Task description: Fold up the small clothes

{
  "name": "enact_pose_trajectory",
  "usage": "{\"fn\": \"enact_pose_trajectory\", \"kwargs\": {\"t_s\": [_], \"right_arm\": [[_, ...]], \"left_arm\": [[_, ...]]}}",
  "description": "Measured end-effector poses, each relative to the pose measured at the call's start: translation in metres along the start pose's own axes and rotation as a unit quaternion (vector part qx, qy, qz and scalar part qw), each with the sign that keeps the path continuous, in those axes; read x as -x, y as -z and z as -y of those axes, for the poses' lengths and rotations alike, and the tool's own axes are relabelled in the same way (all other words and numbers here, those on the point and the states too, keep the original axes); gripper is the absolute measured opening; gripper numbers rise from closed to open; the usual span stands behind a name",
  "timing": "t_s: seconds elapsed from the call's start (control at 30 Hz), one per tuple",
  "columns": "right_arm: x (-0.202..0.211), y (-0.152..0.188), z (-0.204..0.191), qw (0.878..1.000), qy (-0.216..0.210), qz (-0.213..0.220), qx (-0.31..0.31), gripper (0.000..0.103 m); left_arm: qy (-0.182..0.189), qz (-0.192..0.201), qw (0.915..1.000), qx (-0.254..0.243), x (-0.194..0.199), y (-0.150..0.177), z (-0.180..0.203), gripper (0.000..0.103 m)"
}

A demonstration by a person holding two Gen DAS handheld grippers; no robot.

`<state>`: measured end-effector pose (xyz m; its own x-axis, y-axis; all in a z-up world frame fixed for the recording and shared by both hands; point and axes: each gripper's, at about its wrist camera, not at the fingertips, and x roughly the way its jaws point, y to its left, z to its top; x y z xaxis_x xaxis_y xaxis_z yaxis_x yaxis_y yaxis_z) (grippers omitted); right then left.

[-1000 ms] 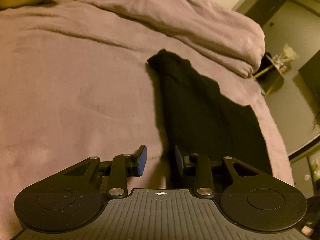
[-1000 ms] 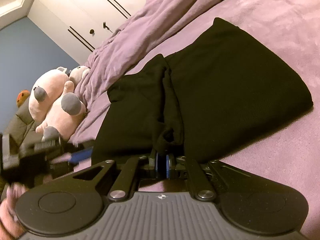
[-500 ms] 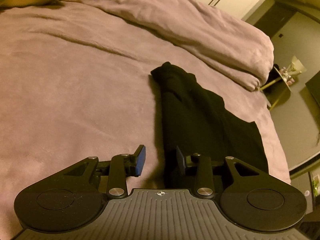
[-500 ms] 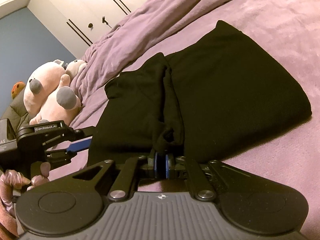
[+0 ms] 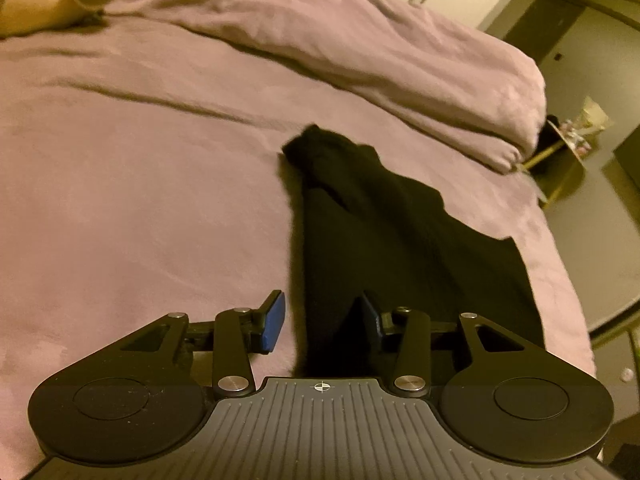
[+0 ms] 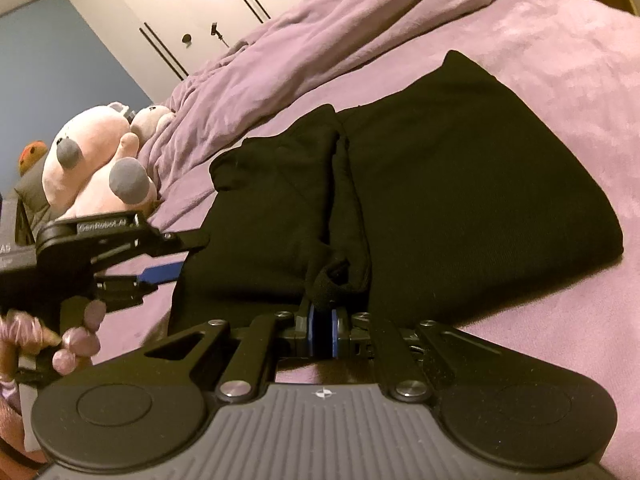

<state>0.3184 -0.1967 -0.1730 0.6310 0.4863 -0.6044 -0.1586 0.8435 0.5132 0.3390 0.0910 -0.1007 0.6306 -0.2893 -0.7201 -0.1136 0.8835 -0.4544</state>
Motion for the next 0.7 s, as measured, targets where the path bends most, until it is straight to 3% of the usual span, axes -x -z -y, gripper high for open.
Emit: {"fn": "enact_pose_trajectory", "kwargs": {"t_s": [0.33,0.7], "right_arm": [[0.001,0.0,-0.004,1.0,0.011,-0.001,0.007,0.005],[0.005,-0.002,-0.012,0.999,0.033,-0.005,0.019,0.01]], "left_arm": [[0.008,-0.01,0.9998,-0.018,0.046,0.038,0.001,0.045],[-0.012,-0.047,0.9981,-0.036,0.058,0.071,0.015,0.05]]}}
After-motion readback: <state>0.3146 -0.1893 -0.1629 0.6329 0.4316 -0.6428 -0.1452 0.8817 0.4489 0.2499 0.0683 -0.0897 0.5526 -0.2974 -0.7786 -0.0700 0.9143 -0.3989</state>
